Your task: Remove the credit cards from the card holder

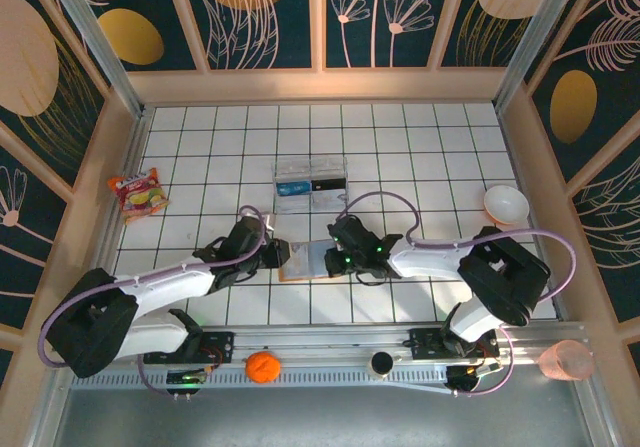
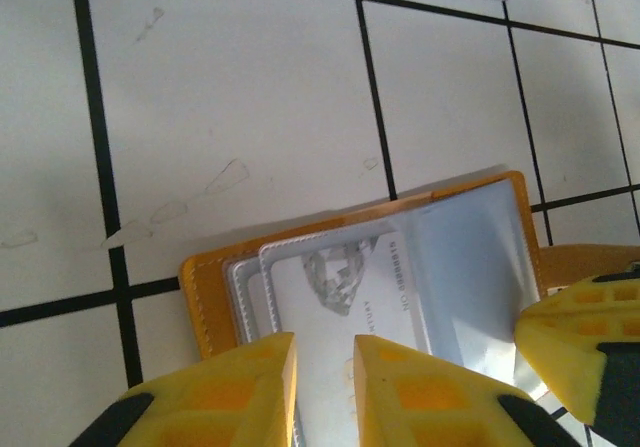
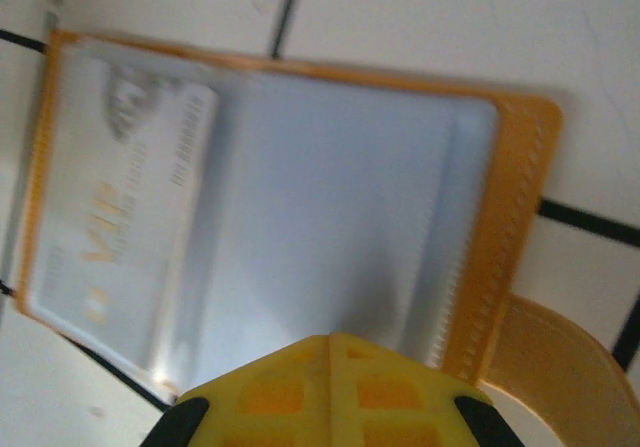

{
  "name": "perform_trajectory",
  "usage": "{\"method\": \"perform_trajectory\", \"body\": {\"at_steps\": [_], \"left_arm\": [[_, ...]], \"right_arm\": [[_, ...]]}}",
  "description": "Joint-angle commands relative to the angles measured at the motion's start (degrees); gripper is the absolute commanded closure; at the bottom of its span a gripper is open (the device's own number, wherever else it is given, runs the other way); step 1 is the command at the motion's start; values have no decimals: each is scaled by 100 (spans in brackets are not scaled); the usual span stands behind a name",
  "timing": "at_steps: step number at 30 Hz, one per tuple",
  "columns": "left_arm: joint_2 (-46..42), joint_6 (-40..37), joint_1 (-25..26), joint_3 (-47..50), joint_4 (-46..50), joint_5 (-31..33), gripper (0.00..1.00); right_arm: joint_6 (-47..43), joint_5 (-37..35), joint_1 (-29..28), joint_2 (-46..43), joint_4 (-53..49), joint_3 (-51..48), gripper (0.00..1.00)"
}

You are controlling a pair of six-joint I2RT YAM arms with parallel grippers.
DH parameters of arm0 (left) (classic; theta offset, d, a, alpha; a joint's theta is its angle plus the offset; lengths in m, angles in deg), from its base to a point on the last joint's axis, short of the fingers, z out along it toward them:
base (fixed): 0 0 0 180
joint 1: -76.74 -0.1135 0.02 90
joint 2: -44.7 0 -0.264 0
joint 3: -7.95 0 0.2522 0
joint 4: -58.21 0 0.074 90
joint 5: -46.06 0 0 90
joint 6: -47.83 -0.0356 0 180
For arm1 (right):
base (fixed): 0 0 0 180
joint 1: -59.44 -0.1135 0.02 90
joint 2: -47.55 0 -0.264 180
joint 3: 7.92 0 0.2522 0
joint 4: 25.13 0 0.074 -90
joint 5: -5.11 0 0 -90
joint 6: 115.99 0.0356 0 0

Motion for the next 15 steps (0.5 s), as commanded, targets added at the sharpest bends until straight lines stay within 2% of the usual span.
{"method": "perform_trajectory", "body": {"at_steps": [1,4,7,10,12,15], "left_arm": [[-97,77,-17,118,13,62,74],[-196,68,-20,138,-132,-58,73],[-275,51,-17,177,-289,-214,72],[-249,67,-17,260,-538,-380,69],[-203,113,-21,355,-769,-485,65],[-125,199,-18,494,-1019,-494,65]], "right_arm": [[183,-121,36,15,-57,-144,96],[70,-128,34,-256,-82,-5,95],[-142,206,39,-518,7,231,89],[-199,791,92,-383,118,511,79],[-98,1298,139,-119,320,660,66],[55,1675,176,285,562,830,59]]}}
